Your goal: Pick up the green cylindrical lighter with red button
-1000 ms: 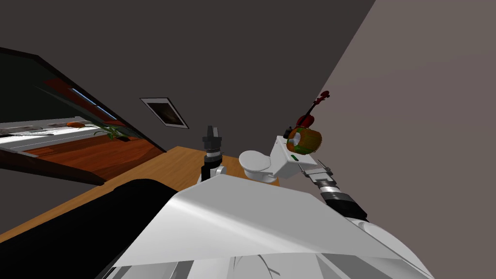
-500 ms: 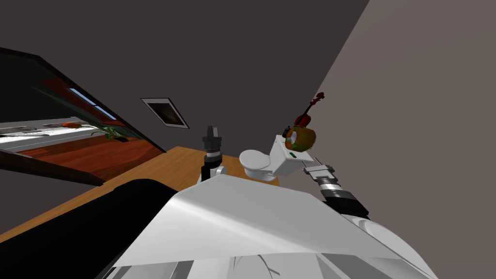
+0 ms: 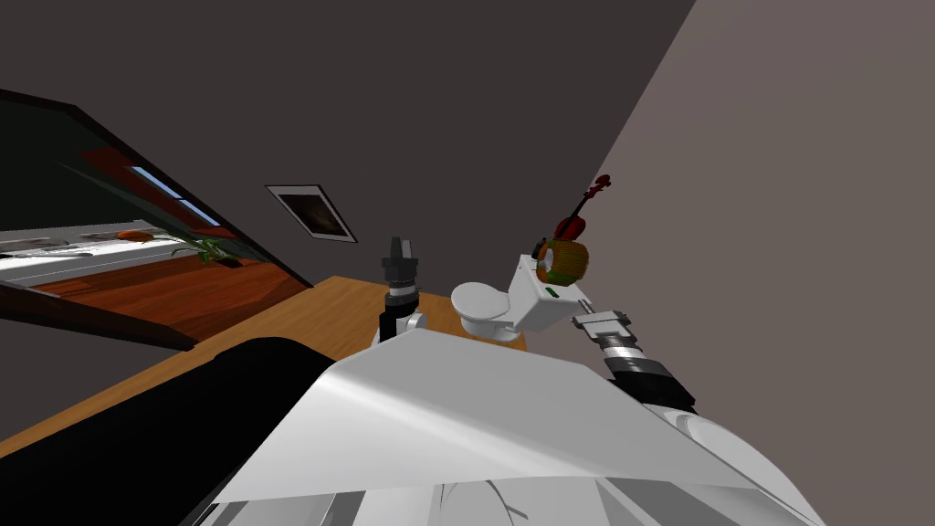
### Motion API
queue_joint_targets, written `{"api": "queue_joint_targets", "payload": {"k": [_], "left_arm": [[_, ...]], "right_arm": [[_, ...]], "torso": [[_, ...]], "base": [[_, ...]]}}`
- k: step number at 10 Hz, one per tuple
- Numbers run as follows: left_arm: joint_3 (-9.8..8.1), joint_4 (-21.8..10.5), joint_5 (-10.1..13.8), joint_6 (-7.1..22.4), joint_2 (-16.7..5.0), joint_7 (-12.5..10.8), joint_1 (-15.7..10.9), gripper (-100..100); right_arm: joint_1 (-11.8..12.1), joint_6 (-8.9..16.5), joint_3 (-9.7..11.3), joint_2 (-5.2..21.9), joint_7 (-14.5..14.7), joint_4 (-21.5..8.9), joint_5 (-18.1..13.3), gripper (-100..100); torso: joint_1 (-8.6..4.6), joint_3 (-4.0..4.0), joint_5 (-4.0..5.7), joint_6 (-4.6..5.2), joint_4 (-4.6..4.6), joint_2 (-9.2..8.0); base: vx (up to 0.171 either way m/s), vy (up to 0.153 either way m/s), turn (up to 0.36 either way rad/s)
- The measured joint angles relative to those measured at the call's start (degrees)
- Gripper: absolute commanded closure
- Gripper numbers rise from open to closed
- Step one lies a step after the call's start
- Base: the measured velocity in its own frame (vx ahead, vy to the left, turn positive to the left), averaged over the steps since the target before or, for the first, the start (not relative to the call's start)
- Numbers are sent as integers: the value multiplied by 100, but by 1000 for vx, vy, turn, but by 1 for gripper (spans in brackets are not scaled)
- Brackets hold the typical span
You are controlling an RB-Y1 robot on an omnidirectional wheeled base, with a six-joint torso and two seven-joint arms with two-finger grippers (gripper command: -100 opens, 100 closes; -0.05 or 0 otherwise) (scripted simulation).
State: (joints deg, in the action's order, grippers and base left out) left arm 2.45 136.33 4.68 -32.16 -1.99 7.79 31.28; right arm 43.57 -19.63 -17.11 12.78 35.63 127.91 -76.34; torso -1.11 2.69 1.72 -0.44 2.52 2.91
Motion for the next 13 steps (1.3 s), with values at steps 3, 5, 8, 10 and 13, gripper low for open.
{"api": "queue_joint_targets", "payload": {"k": [3, 5, 8, 10, 13], "left_arm": [[0, 0, 0, 0, 0, 0, 1, 0], [0, 0, 0, 0, 0, 0, 1, 0], [0, 0, 0, 0, 0, 0, 0, 0], [0, 0, 0, 0, 0, 0, -1, 0], [0, 0, 0, 0, 0, 0, -1, 0]], "right_arm": [[100, -91, 32, 53, -79, -300, 160, -100], [196, -96, 96, 163, -246, -473, 209, -100], [230, -96, 124, 200, -322, -565, 237, -100], [129, -114, 77, 70, -201, -369, 261, -100], [31, -6, 41, 53, -251, 10, 193, -100]], "torso": [[-15, 17, 4, -1, 7, 30], [-15, 21, 4, -1, 8, 36], [-2, 5, 0, 0, 2, 8], [10, -18, -3, 1, -7, -33], [11, -22, -3, 1, -9, -38]], "base": [[86, -32, 51], [87, -28, 44], [-8, 0, -13], [-113, 8, -51], [-80, 14, -35]]}}
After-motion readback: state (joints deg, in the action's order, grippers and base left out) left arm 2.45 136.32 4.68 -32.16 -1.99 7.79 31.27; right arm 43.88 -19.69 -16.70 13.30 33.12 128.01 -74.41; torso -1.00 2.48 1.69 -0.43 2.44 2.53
